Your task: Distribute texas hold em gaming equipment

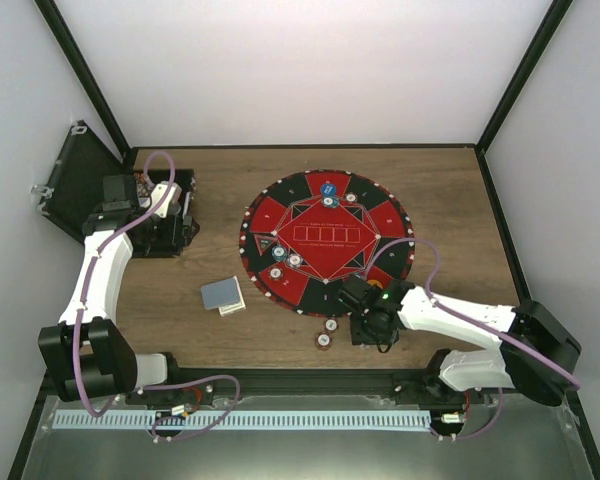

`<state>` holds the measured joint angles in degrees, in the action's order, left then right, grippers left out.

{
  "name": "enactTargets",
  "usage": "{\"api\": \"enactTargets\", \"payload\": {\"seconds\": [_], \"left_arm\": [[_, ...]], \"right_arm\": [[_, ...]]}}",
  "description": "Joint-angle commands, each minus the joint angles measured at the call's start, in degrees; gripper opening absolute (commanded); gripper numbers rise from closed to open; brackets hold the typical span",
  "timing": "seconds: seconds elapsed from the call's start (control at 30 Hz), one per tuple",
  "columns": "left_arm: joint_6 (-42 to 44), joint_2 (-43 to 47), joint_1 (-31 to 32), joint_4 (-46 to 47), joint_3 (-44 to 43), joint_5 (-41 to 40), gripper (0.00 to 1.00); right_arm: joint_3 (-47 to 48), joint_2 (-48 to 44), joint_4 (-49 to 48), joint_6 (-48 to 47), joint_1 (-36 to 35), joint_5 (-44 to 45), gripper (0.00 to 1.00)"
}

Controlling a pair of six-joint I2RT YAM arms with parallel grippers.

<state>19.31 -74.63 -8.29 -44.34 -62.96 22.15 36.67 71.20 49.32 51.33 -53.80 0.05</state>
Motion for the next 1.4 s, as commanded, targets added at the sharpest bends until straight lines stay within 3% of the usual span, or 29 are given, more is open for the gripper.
{"api": "enactTargets", "payload": {"seconds": [0.0, 0.37, 0.77, 1.17, 1.37], "left_arm": [[-0.12, 0.54, -0.40, 0.83, 0.14, 0.70, 1.00], [-0.14, 0.54, -0.40, 0.92, 0.12, 0.86, 1.00], [0.07, 0.73, -0.41, 0.62, -0.09, 0.94, 1.00], [0.18, 0.98, -0.38, 0.15, 0.13, 1.00, 1.00], [0.04, 0.17, -0.41, 0.28, 0.13, 0.89, 1.00]], "right_arm": [[1.10, 0.82, -0.43, 0.28, -0.46, 0.54, 0.48], [5.38, -0.45, 3.19, -0.13, -0.54, 1.34, 0.28], [21.11, 2.54, 10.01, -5.55, 1.91, 7.59, 0.28], [48.24, 25.22, 0.71, -24.50, 24.09, 8.98, 0.28], [58.24, 39.36, -1.56, -27.39, 28.68, 8.01, 0.27]]}}
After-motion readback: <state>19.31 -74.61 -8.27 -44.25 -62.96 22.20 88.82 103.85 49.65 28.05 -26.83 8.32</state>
